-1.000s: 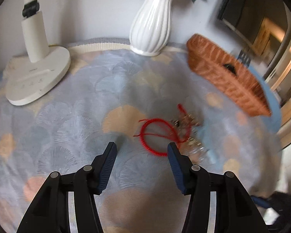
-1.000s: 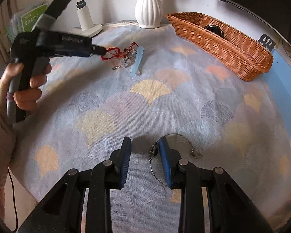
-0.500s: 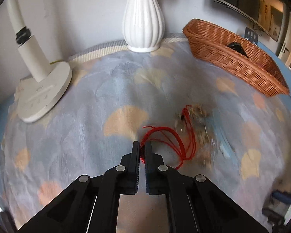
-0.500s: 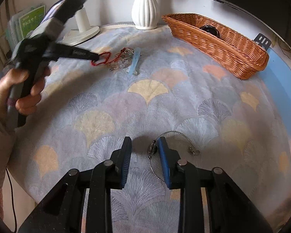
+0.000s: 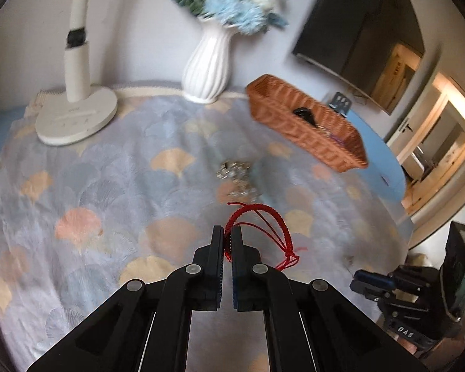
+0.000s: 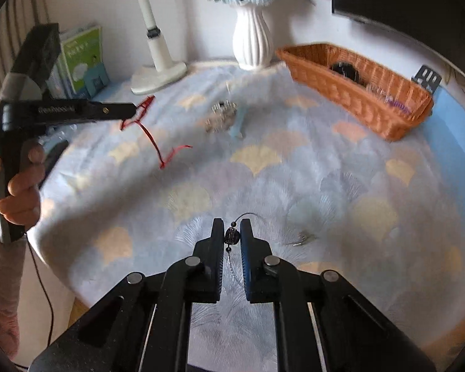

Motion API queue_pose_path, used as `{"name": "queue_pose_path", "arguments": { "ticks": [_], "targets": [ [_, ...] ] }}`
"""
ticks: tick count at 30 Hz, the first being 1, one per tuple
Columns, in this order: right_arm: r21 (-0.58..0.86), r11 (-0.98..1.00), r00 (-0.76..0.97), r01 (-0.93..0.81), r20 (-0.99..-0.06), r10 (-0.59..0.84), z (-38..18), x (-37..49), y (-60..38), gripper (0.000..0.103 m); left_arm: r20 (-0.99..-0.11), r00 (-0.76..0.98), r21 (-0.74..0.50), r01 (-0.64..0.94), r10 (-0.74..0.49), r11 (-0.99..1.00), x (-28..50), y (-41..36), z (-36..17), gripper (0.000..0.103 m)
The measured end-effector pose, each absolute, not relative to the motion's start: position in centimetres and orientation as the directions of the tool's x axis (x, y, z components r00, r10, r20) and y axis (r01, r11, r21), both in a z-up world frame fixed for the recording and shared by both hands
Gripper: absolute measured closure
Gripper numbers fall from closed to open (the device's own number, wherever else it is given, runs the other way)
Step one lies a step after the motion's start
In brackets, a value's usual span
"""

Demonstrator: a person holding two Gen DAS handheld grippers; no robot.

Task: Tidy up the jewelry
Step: 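Carry the red cord and silver earring into the basket and open both grippers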

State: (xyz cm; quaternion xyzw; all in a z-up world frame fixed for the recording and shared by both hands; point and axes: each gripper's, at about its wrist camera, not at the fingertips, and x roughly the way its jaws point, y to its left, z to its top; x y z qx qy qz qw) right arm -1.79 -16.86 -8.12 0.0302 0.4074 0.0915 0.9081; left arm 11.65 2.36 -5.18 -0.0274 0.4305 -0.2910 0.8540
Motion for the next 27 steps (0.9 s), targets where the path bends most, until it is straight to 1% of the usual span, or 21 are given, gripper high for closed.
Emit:
{"name": "queue_pose_path", "arguments": {
  "ticks": [3,8,13,16,18,23,27],
  "targets": [
    [0.117,0.983,0.675,-0.138,-0.716,0.18,-6.3,-2.2,-17.7,0.091,-0.703,0.461,-0.284,0.515,-0.541,0.809,11.2,0.6,-3.9,0.099],
    [0.078,0.994,0.706,-0.083,-0.7,0.113,-3.5,-2.0,-21.2,0.091,-0.695,0.457,-0.256,0.564,-0.555,0.785,11.6,-2.3,-2.0,0.099],
    [0.1,0.995,0.733,-0.02,-0.675,0.083,-0.4,0.2,-27.0,0.091,-0.68,0.459,-0.224,0.613,-0.572,0.758,13.2,-6.8,1.0,0.099],
    [0.148,0.989,0.741,0.015,-0.666,0.088,1.3,2.9,-31.2,0.091,-0.676,0.459,-0.198,0.639,-0.576,0.743,14.4,-10.3,2.7,0.099],
    [0.153,0.987,0.749,0.04,-0.658,0.072,2.0,5.4,-33.8,0.091,-0.669,0.465,-0.175,0.659,-0.58,0.731,15.2,-12.9,3.7,0.099],
    [0.186,0.98,0.744,0.075,-0.665,0.069,1.6,11.0,-38.2,0.091,-0.662,0.477,-0.145,0.674,-0.578,0.724,18.2,-18.5,4.5,0.099],
    [0.208,0.974,0.721,0.084,-0.688,0.085,-0.1,15.4,-40.2,0.091,-0.657,0.53,-0.104,0.64,-0.536,0.761,22.3,-21.8,4.0,0.099]
  ]
}}
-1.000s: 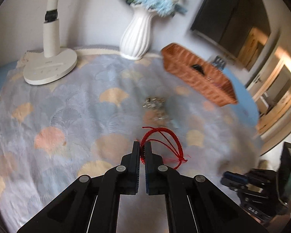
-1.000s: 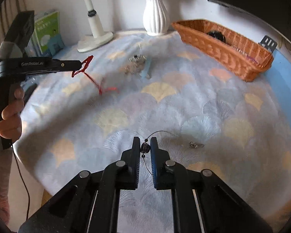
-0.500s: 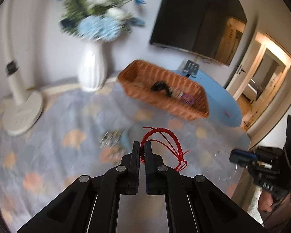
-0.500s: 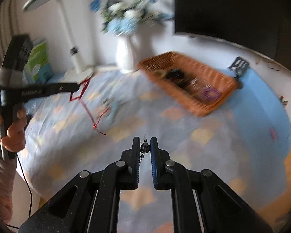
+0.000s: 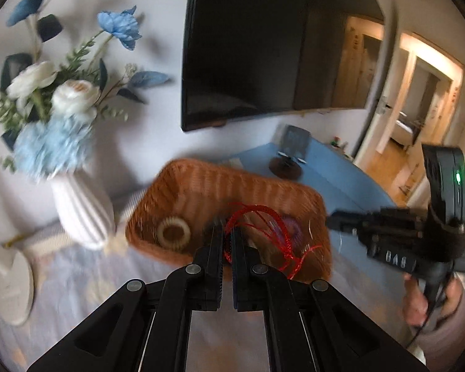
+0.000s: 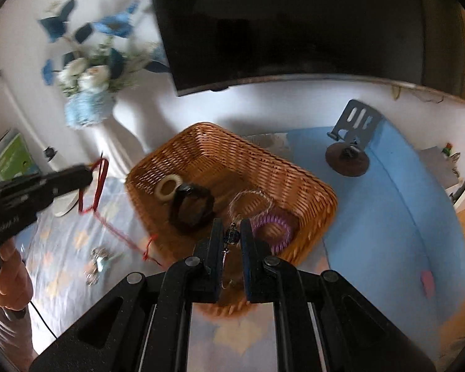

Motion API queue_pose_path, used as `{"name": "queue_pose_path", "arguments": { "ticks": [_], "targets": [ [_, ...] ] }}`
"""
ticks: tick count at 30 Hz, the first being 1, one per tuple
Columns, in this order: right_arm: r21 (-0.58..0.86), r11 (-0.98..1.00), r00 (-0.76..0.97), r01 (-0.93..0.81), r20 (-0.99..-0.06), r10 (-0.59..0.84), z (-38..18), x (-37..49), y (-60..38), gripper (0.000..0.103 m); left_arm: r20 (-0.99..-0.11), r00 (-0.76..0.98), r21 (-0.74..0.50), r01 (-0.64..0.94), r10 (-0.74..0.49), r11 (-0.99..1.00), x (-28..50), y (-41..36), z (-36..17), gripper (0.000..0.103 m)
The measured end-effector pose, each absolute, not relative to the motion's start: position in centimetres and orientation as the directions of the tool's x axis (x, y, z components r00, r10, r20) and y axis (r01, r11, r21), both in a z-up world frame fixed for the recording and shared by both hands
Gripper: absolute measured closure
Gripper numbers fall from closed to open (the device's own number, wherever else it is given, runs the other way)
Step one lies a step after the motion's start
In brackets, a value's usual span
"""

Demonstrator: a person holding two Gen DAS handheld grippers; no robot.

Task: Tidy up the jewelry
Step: 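Carry the red cord and silver earring into the basket and open both grippers, then move both open grippers back over the remaining jewelry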

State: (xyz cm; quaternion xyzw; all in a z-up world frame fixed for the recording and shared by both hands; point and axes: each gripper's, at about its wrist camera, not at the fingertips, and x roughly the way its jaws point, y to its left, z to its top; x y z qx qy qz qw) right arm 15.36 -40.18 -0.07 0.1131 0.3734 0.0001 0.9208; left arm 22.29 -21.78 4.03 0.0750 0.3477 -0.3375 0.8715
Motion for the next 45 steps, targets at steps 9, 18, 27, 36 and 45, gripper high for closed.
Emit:
{"name": "queue_pose_path", "arguments": {
  "ticks": [9,18,27,36,45],
  "targets": [
    [0.267,0.961,0.659,0.068,-0.735,0.158,-3.7,22.0,-42.2,0.091,-0.721,0.534,-0.157,0.495,-0.442,0.854,32.4,-25.1,-0.7,0.099],
    [0.271,0.962,0.622,0.016,-0.756,0.203,-4.9,23.7,-41.3,0.09,-0.734,0.523,-0.182,0.462,-0.432,0.868,33.9,-26.0,-2.9,0.096],
    [0.358,0.934,0.645,-0.007,-0.712,0.277,-2.5,21.2,-41.7,0.081,-0.708,0.512,-0.237,0.476,-0.486,0.847,31.4,-22.6,-0.4,0.06],
    [0.347,0.937,0.681,-0.049,-0.674,0.285,2.1,14.9,-36.9,0.07,-0.633,0.572,-0.259,0.48,-0.523,0.838,24.0,-13.2,5.6,0.06],
    [0.378,0.921,0.721,-0.096,-0.612,0.326,0.1,8.0,-29.1,0.068,-0.602,0.627,-0.229,0.458,-0.494,0.859,16.0,-1.9,6.6,0.045]
  ]
}}
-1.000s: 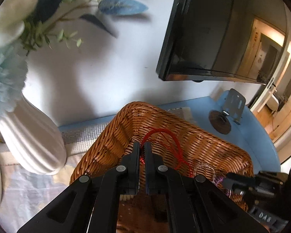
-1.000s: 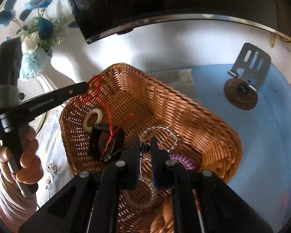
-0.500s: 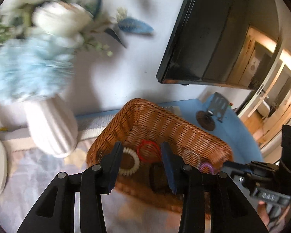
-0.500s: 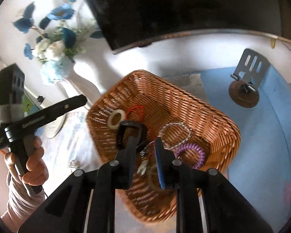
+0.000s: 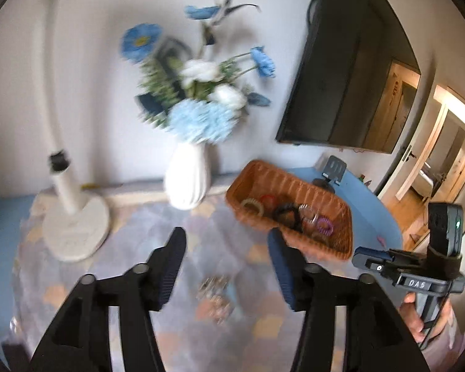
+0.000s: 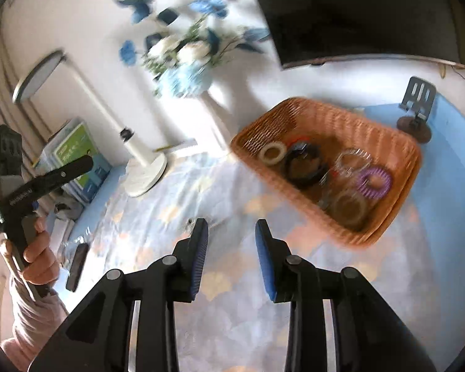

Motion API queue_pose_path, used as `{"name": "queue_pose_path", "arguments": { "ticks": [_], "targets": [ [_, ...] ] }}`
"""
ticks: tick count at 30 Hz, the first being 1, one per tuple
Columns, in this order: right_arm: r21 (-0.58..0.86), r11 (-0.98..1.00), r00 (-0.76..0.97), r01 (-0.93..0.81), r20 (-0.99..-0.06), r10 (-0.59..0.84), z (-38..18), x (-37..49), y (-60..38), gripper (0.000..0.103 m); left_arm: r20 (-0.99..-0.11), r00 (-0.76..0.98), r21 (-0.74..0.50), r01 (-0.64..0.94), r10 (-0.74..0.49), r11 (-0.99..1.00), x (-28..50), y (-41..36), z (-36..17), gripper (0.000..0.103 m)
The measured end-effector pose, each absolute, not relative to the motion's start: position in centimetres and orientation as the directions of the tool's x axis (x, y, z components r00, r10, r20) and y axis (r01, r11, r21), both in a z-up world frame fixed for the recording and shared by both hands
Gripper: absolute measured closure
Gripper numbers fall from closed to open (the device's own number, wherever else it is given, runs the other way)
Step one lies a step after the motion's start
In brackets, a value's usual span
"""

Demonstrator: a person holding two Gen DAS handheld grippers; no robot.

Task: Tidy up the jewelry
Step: 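Move both open grippers back over the remaining jewelry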

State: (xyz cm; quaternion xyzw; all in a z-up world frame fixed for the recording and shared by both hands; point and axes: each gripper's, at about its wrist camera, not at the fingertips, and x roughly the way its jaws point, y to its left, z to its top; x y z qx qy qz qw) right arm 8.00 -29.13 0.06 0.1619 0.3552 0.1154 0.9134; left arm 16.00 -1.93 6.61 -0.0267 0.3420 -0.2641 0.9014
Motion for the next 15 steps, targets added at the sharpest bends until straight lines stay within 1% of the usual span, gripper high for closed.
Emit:
{"name": "queue_pose_path", "arguments": {
  "ticks": [2,3,8,11,13,15],
  "targets": [
    [0.306,0.949,0.734,-0.08,-0.625,0.264,-2.2,6.8,-26.3,0.068,-0.617,0.615,-0.24,0.448,-0.491,0.862,15.0,-0.1,4.6,0.045],
    [0.297,0.952,0.723,-0.08,-0.64,0.261,-3.5,6.6,-25.0,0.068,-0.627,0.607,-0.242,0.444,-0.489,0.862,14.7,0.4,3.4,0.045],
    [0.318,0.944,0.657,-0.09,-0.693,0.297,-7.3,6.7,-21.5,0.068,-0.686,0.543,-0.259,0.441,-0.486,0.859,13.9,2.0,-1.4,0.045],
    [0.322,0.943,0.639,-0.09,-0.707,0.303,-7.6,7.5,-20.6,0.068,-0.715,0.497,-0.257,0.466,-0.491,0.847,13.8,2.1,-4.0,0.045],
    [0.302,0.95,0.634,-0.082,-0.72,0.284,-7.5,8.4,-20.1,0.068,-0.728,0.476,-0.248,0.488,-0.493,0.837,14.2,1.8,-5.1,0.045],
    [0.31,0.946,0.621,-0.092,-0.725,0.298,-7.1,9.8,-19.7,0.068,-0.738,0.458,-0.24,0.506,-0.495,0.828,14.6,1.1,-6.1,0.045]
  ]
}}
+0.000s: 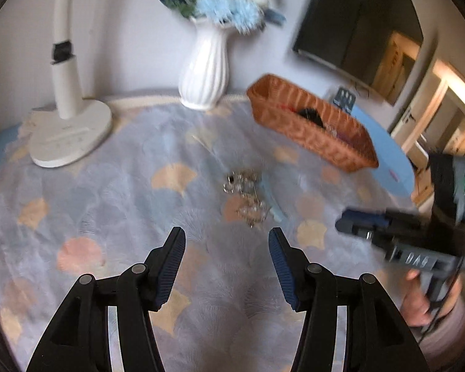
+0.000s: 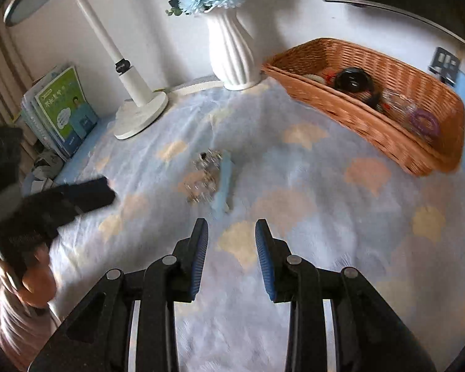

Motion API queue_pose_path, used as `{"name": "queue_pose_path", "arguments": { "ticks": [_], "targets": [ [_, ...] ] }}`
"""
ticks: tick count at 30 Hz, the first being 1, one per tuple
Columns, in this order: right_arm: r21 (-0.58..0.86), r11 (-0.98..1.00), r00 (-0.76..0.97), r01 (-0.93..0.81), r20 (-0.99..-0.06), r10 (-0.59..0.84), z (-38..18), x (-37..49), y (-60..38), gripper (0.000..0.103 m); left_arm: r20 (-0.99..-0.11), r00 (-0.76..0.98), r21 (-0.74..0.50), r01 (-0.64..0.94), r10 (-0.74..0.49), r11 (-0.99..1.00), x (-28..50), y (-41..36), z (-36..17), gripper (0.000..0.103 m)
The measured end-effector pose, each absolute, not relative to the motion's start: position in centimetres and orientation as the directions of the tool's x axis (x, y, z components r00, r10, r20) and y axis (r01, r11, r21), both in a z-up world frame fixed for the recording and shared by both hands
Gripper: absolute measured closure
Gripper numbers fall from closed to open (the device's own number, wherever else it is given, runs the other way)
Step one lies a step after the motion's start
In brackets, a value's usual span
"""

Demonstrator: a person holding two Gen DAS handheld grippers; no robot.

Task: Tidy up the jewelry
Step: 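Move both open grippers back over the remaining jewelry, then grasp the clear bead bracelet with the left gripper while the right grasps the blue hair clip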

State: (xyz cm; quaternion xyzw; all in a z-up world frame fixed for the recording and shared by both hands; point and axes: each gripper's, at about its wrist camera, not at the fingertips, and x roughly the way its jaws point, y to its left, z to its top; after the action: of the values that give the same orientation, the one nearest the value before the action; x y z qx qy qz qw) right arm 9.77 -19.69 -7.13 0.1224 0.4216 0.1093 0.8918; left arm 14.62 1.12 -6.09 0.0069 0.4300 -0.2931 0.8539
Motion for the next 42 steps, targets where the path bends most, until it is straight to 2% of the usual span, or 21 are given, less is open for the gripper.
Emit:
{"name": "queue_pose_path", "arguments": {
  "ticks": [2,8,11,16,20,28,36,42],
  "targets": [
    [0.322,0.943,0.602,-0.087,-0.737,0.307,-7.2,11.5,-19.4,0.068,-0.747,0.438,-0.233,0.532,-0.5,0.814,15.2,0.2,-6.9,0.046],
    [0.353,0.933,0.551,-0.066,-0.767,0.329,-8.2,16.6,-18.2,0.069,-0.798,0.374,-0.133,0.655,-0.472,0.744,16.8,-3.6,-8.2,0.057],
    [0.349,0.936,0.545,-0.051,-0.776,0.319,-8.8,18.2,-17.5,0.069,-0.819,0.363,-0.087,0.687,-0.444,0.721,17.4,-4.9,-8.6,0.075],
    [0.343,0.939,0.529,-0.037,-0.79,0.31,-10.0,19.7,-17.0,0.072,-0.822,0.346,-0.069,0.728,-0.453,0.682,17.5,-5.9,-9.0,0.076],
    [0.281,0.959,0.531,-0.044,-0.806,0.261,-10.7,20.0,-16.3,0.088,-0.834,0.343,-0.054,0.729,-0.432,0.682,17.7,-6.3,-9.5,0.076],
    [0.315,0.949,0.54,-0.028,-0.794,0.279,-10.8,17.4,-18.8,0.09,-0.849,0.365,0.014,0.739,-0.383,0.673,17.7,-8.0,-10.2,0.076],
    [0.331,0.942,0.574,-0.056,-0.761,0.302,-11.2,14.6,-20.5,0.09,-0.849,0.376,0.016,0.72,-0.371,0.694,18.6,-8.6,-10.1,0.076],
    [0.267,0.961,0.591,-0.072,-0.765,0.257,-11.0,14.4,-19.5,0.09,-0.848,0.393,0.051,0.728,-0.356,0.683,18.5,-9.1,-9.8,0.075]
  ]
}}
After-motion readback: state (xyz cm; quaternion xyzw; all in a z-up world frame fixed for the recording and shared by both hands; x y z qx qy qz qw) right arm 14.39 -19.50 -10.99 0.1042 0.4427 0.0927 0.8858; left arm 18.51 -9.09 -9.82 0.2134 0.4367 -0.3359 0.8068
